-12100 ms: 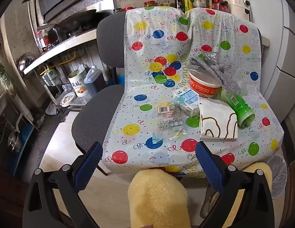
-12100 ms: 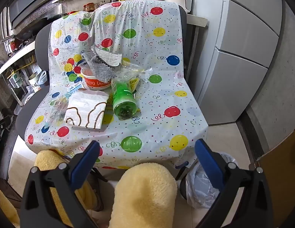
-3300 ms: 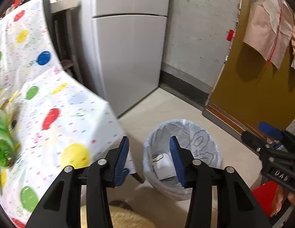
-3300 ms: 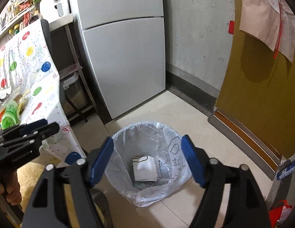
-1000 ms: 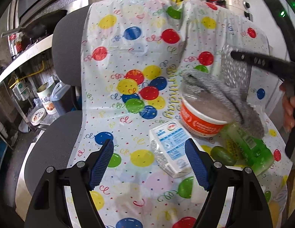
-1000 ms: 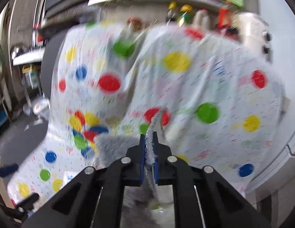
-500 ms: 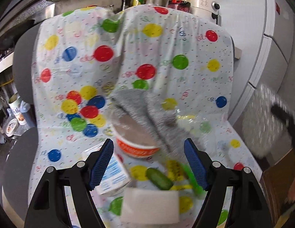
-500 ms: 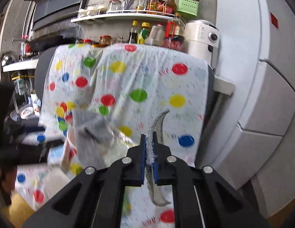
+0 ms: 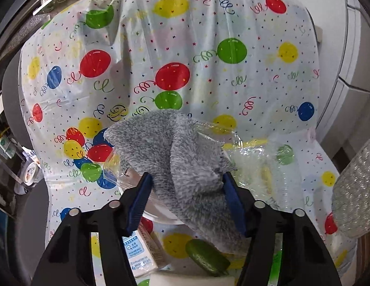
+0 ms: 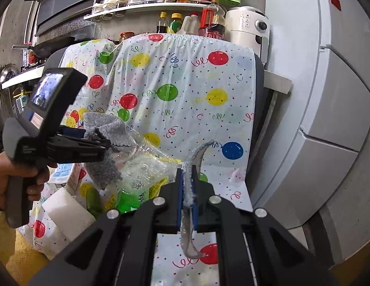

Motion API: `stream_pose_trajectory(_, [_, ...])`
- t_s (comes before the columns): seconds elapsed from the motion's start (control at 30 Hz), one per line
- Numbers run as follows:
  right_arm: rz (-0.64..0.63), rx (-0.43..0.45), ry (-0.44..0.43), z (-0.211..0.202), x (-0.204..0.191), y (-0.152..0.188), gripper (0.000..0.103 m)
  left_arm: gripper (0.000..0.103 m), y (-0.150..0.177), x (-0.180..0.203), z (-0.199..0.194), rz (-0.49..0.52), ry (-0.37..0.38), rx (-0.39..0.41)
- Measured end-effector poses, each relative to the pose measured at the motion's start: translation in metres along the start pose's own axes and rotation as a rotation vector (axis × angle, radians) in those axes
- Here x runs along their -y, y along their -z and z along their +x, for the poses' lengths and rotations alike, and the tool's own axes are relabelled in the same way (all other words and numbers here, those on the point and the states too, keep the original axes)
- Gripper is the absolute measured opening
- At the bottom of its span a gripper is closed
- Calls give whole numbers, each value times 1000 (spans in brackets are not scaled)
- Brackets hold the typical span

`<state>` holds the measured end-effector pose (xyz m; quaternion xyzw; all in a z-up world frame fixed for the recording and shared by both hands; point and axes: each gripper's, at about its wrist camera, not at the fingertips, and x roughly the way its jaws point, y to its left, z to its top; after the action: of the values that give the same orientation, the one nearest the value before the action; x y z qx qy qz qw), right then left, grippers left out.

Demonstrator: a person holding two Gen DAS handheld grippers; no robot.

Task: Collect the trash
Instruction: 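Grasp the clear plastic film with the right tool while the left tool grasps the grey knit cloth, then carry the cloth and film to the trash bin and open both tools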

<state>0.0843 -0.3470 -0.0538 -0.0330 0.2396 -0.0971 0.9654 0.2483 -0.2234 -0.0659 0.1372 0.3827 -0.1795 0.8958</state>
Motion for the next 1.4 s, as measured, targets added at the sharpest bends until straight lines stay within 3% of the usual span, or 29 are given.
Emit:
stream_pose_trajectory(0.13, [3, 0, -1, 0, 0, 1, 6, 18, -8, -4, -3, 20, 2, 28])
stream_pose_trajectory(0.17, [4, 1, -1, 1, 0, -1, 6, 14, -11, -6, -6, 21, 7, 40])
stream_pose_trajectory(0.4, [39, 11, 20, -2, 12, -7, 6, 12, -26, -28, -80, -46, 79, 238])
stream_pose_trajectory(0.5, [70, 27, 19, -10, 20, -10, 6, 12, -19, -32, -119, -50, 132, 283])
stream_pose_trajectory(0.73, [118, 54, 3, -43, 33, -1, 6, 12, 39, -4, -153, 21, 189, 295])
stream_pose_trajectory(0.97, [192, 31, 61, -95, 58, 38, 6, 12, 95, 30, -159, 25, 255, 294])
stream_pose_trajectory(1.4, [309, -59, 335, -186, 92, 159, 6, 13, 167, 149, -150, 221, 589, 181])
